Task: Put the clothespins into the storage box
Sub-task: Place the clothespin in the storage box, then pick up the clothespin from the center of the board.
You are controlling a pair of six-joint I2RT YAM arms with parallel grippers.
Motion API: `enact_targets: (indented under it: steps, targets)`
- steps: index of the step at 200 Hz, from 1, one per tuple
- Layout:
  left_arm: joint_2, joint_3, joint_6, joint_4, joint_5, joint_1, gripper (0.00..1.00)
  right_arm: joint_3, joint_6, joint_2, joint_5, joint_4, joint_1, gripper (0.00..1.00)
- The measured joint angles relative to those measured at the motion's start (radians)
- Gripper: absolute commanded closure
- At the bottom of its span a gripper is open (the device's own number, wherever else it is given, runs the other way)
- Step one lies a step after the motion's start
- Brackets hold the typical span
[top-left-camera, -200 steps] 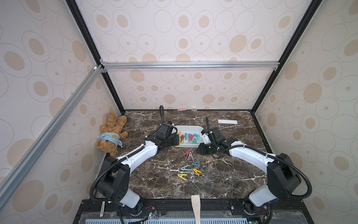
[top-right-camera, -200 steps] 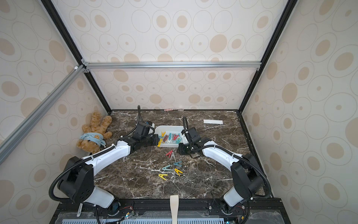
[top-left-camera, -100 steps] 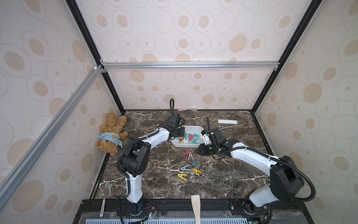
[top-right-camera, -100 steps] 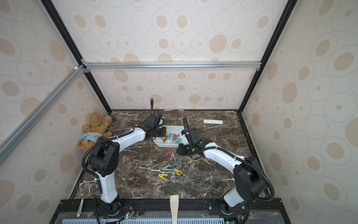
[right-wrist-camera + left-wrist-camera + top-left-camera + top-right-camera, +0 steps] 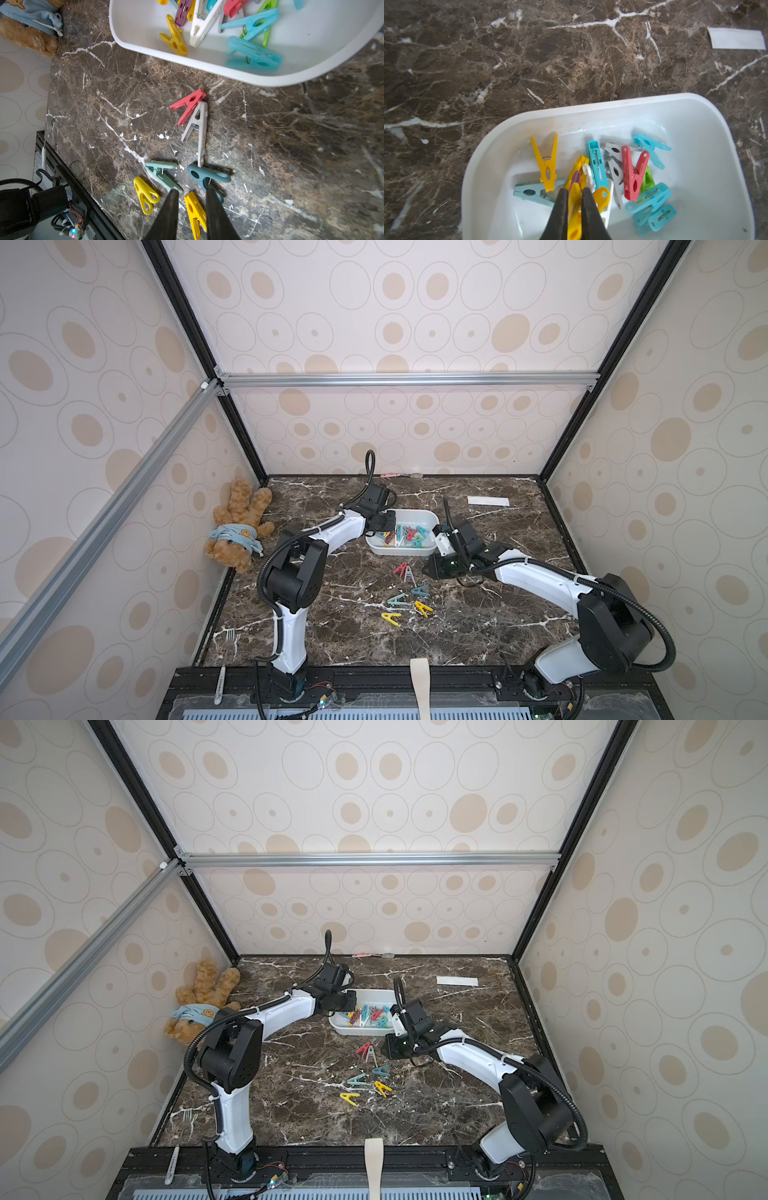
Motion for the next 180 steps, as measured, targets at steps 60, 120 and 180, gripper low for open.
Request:
enact_targets:
  steps: [60,120,180]
  targets:
    - [-0.027,0.0,0.002,-0.02,0.006,0.0,0.73,0.001,0.0,-0.027,0.026,-0.013,0.0,0.73]
    - [-0.288,-0.188,-0.004,0.013,0.052,0.0,0.62,0.039,-0.024,-0.028,0.113,-0.074,0.053,0.71]
    - [-0.574,-0.486,-0.033,0.034,0.066,0.0,0.56,0.081,-0.045,-0.002,0.227,-0.127,0.167,0.67]
